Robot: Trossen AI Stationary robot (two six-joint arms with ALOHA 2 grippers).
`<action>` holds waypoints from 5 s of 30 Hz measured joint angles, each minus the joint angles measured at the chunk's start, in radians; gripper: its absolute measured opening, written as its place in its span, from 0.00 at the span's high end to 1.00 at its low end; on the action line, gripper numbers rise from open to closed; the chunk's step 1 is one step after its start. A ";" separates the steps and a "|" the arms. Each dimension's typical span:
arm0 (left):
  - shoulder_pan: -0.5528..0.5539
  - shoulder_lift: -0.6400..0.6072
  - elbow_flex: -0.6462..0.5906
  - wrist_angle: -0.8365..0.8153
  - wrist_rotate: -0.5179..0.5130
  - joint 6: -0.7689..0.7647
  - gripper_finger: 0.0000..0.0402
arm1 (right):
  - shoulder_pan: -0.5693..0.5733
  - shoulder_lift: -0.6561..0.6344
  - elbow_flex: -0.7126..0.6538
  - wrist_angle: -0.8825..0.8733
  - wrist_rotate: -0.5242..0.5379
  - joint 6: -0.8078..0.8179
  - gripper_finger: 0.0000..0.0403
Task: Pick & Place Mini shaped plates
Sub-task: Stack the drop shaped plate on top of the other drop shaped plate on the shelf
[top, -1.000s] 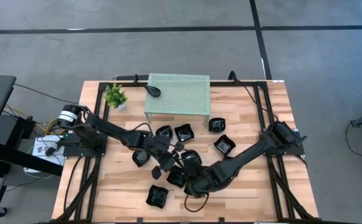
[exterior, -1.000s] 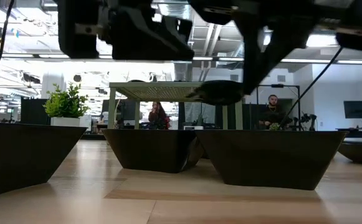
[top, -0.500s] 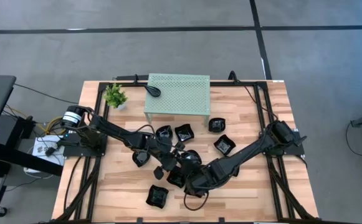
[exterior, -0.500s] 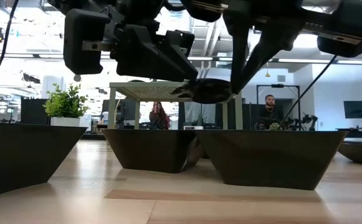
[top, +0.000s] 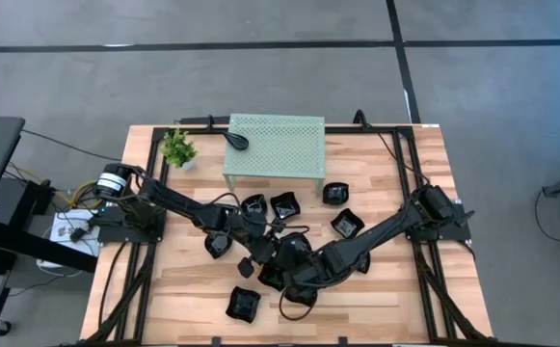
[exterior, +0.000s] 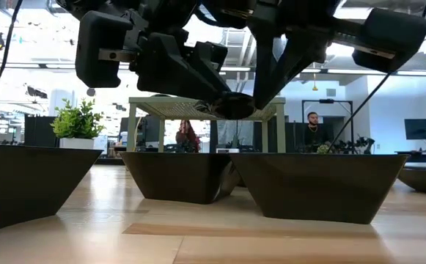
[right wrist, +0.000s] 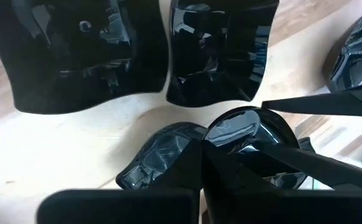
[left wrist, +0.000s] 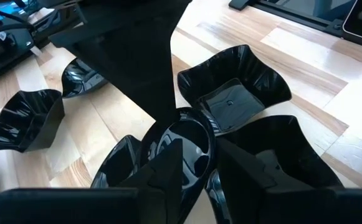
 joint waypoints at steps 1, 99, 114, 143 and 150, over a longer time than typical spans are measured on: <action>0.000 0.000 0.000 0.000 -0.001 0.000 0.75 | -0.001 0.000 0.000 0.001 0.000 0.001 1.00; 0.997 -0.404 0.112 -0.642 0.260 0.559 0.98 | -0.153 -0.425 -0.420 0.157 0.282 0.729 0.79; 0.996 -0.404 0.112 -0.673 0.306 0.491 0.98 | -0.153 -0.425 -0.420 0.157 0.281 0.729 0.79; 0.993 -0.405 0.064 -0.599 0.300 0.465 0.98 | -0.153 -0.425 -0.420 0.161 0.281 0.730 0.79; 0.993 -0.390 0.063 -0.600 0.265 0.397 0.96 | -0.153 -0.425 -0.420 0.161 0.281 0.731 0.79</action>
